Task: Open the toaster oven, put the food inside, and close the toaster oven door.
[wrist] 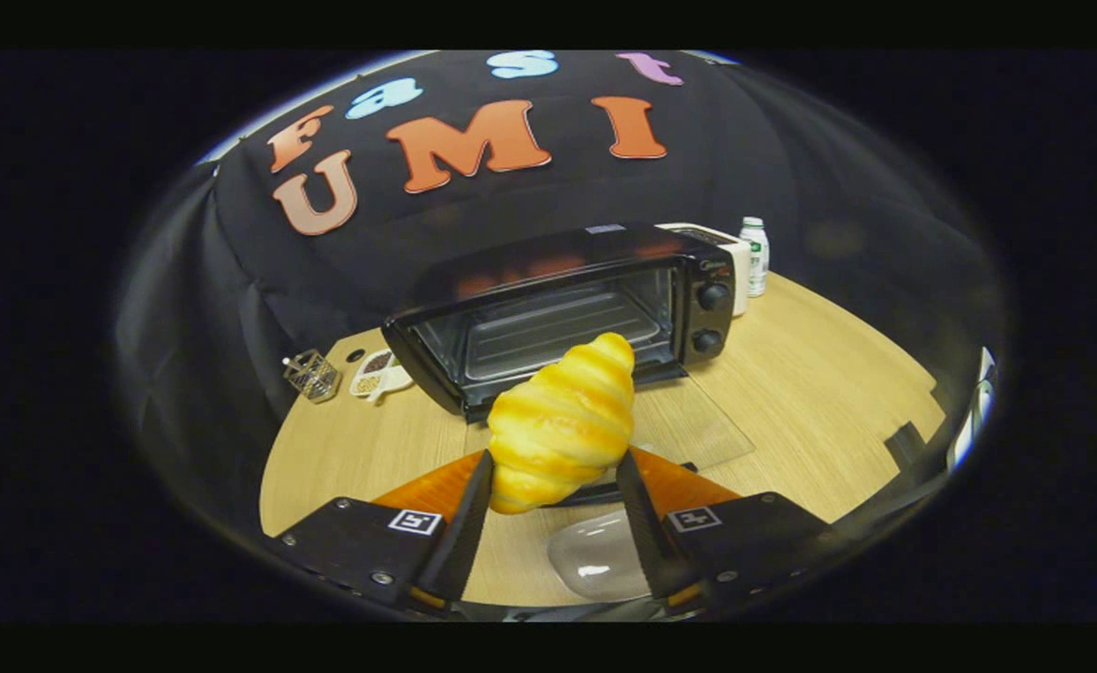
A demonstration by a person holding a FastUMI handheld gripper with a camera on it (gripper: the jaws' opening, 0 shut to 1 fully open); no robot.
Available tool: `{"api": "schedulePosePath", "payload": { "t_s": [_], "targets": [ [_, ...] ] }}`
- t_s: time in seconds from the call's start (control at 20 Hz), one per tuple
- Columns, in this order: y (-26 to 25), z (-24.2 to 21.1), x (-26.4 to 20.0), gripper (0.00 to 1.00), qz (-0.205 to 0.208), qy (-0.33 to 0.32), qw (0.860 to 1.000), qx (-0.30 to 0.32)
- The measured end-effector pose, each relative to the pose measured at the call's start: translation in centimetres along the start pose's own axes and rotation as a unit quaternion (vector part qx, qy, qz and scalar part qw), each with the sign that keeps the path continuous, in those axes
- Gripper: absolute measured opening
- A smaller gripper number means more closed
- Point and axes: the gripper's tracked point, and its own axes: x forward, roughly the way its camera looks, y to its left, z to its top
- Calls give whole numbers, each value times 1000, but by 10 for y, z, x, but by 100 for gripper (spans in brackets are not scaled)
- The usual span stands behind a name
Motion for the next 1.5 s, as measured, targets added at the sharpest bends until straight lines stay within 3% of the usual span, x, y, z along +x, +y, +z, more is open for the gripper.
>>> {"api": "schedulePosePath", "payload": {
  "t_s": [0.35,0.65,1.2,1.5],
  "targets": [
    [37,26,55,72,78,-27,992,94],
    [53,36,97,72,117,-55,979,157],
    [46,64,159,73,117,-97,968,198],
    [37,71,174,90,101,-117,966,206]
  ]
}}
